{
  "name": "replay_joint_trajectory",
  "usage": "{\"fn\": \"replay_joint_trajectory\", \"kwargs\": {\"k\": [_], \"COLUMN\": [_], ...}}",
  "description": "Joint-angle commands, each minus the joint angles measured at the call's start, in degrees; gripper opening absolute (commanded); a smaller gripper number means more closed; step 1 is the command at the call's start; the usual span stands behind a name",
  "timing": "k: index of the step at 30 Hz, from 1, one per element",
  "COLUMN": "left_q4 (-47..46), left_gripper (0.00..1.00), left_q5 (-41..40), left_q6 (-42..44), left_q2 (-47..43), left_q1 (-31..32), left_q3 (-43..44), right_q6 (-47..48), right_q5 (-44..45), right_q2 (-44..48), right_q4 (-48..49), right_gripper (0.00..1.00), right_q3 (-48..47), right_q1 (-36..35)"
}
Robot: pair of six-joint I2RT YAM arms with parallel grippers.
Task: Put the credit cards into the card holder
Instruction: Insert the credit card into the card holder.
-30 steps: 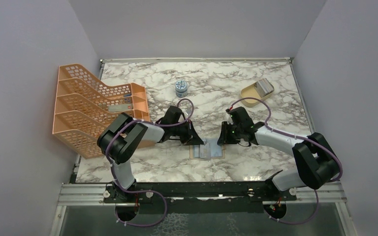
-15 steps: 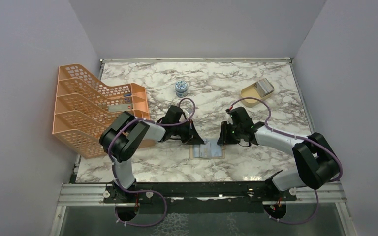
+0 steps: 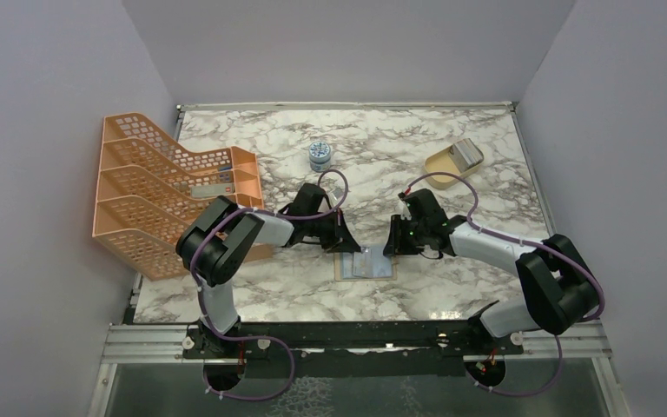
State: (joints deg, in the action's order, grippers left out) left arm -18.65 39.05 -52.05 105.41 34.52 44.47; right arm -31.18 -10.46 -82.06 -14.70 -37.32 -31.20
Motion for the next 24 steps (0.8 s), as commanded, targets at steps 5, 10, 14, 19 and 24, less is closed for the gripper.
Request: {"fn": "replay_joint_trajectory", "kwargs": {"k": [5,10,14,19,24], "left_q4": [2.2,2.2,2.2,2.2,2.1], "left_gripper": [0.0,0.0,0.0,0.0,0.0], "left_q5": [-5.7,-6.8,-7.4,-8.7,-10.3], "left_q6": [2.6,2.6,2.3,2.1,1.9], "left_q2": [0.1,0.0,-0.2,-0.5,-1.0], "left_q1": [0.5,0.9,1.1,1.3,1.6], "left_q3": [0.4,0.7,0.7,0.5,0.4], "right_q6": [-0.1,-0.2,-0.1,0.1,-0.1], "right_q5": [0.9,0.3,0.6,0.7,0.6], "right_q2": [0.0,0.1,0.5,0.8,1.1], "right_q4": [0.6,0.9,0.6,0.5,0.2], "right_gripper": [0.27,0.27,0.27,0.27,0.27], "right_q3": [1.5,1.5,1.5,1.6,1.5], "right_q1": [-0.4,-0.4,-0.4,-0.4,-0.4]}}
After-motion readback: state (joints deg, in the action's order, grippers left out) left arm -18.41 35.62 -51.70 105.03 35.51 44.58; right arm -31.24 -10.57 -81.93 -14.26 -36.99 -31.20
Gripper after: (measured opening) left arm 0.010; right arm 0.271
